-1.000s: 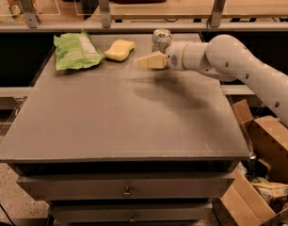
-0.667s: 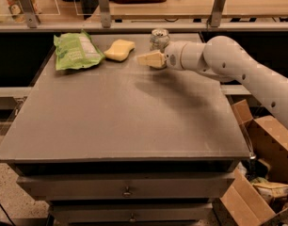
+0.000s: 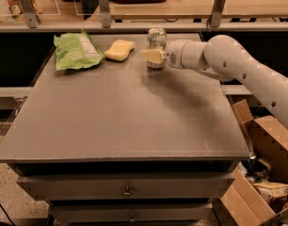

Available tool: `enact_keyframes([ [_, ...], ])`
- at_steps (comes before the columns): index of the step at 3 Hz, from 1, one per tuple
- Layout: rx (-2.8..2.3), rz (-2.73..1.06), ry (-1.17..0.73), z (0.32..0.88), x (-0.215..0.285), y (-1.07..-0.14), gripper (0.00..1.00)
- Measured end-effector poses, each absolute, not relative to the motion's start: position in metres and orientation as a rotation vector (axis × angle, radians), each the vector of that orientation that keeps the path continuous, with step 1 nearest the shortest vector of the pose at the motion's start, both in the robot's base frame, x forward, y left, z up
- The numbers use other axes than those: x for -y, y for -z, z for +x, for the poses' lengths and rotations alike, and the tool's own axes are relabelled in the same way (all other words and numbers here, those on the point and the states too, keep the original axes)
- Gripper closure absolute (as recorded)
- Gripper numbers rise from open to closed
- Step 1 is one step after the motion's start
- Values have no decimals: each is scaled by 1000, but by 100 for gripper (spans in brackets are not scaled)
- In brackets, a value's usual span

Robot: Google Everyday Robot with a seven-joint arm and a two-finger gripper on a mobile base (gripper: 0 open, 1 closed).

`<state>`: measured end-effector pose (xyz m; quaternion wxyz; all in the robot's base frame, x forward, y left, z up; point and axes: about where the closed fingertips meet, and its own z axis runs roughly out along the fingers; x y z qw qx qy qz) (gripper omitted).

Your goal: Knock 7up can over

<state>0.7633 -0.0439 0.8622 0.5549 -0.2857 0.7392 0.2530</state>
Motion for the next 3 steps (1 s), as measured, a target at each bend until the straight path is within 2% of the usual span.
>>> enact_keyframes([
  [1, -1745, -747, -587, 757, 48, -880, 87],
  [2, -1717, -936, -499, 750, 52, -913, 100],
  [3, -1707, -1167, -376, 734, 61, -934, 100],
])
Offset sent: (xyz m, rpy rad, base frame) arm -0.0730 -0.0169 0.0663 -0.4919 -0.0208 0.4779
